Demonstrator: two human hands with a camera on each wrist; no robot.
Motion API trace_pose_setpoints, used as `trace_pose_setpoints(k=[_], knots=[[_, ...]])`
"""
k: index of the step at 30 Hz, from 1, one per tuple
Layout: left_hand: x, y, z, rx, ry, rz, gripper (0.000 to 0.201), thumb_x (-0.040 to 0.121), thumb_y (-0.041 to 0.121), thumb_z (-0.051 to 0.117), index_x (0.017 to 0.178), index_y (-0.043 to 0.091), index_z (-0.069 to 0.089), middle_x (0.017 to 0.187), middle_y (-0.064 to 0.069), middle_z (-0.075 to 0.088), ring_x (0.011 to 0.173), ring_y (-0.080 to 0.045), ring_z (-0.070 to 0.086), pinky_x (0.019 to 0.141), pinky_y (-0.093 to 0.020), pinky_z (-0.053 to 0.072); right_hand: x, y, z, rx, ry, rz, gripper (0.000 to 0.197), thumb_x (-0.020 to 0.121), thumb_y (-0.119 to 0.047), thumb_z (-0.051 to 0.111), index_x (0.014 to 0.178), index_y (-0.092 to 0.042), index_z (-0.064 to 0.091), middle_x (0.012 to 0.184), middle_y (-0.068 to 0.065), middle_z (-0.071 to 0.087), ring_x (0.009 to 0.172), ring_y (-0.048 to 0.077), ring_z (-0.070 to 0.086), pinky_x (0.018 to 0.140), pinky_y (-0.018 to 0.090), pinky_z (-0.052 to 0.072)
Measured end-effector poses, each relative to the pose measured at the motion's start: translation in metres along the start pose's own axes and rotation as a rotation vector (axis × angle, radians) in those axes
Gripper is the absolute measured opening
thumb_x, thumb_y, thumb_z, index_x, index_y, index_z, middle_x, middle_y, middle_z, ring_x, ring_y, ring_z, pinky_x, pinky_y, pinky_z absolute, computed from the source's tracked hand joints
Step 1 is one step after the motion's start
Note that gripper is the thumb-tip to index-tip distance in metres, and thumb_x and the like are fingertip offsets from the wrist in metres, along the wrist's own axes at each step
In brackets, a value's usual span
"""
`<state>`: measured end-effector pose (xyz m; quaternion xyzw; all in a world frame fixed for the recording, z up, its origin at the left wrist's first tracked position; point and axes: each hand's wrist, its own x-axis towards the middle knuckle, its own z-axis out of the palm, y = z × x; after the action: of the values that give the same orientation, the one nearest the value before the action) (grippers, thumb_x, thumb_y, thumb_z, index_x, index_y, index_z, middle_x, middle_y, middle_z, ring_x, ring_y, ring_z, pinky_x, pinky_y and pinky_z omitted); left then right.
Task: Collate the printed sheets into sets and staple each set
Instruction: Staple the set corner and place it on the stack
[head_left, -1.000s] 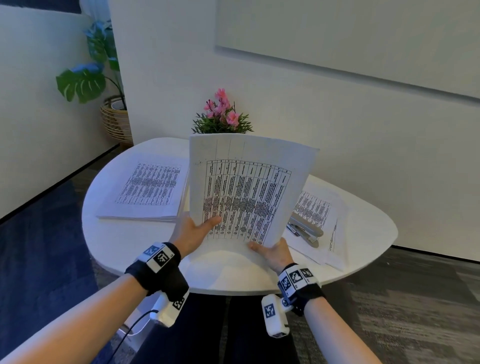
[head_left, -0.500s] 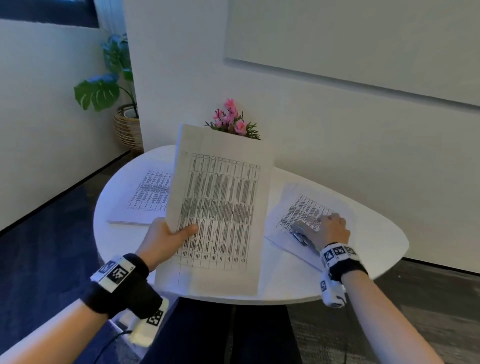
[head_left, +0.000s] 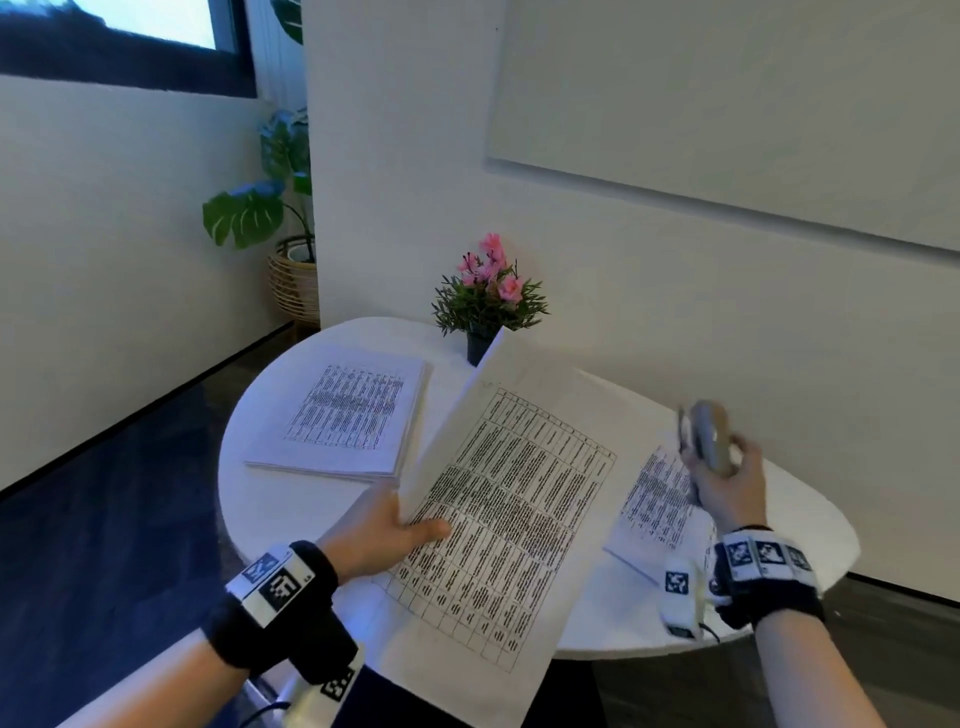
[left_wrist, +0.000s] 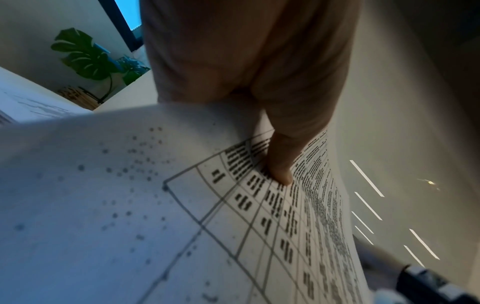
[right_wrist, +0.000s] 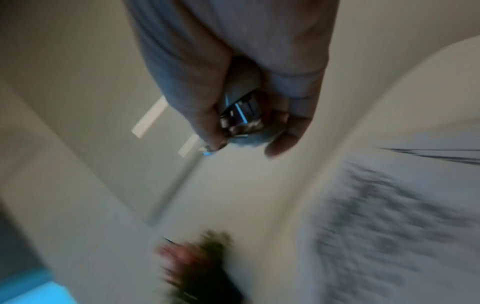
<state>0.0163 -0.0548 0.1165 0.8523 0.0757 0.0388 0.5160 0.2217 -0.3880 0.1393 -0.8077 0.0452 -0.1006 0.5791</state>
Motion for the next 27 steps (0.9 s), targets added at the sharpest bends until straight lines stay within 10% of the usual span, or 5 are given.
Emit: trace_pose_setpoints(k=[9,27], knots=[[0.007,0.023,0.022,0.159,-0.072,0.015,0.033,0.081,0.036,0.073,0.065,0.018,0.051,0.049,0.006,0.046,0.042,-0.011,0.042,0.044,-0.024,0.034,-0.077,-0.156,0.007,0.776,0.000,-0.337,0.023,0.083,-0.031,0.070,0.090,-0.017,0.053,0.072,0.000,0.055,0.061,0.014,0.051,0.051,0.022,0.039],[0.003,0.034,0.019,0.187,-0.105,-0.024,0.034,0.082,0.033,0.074,0.068,0.011,0.052,0.053,0.002,0.049,0.039,-0.009,0.045,0.041,-0.022,0.036,-0.123,-0.168,0.059,0.723,-0.226,-0.463,0.023,0.078,-0.042,0.062,0.079,-0.019,0.062,0.068,-0.006,0.064,0.065,0.015,0.058,0.065,0.034,0.047]])
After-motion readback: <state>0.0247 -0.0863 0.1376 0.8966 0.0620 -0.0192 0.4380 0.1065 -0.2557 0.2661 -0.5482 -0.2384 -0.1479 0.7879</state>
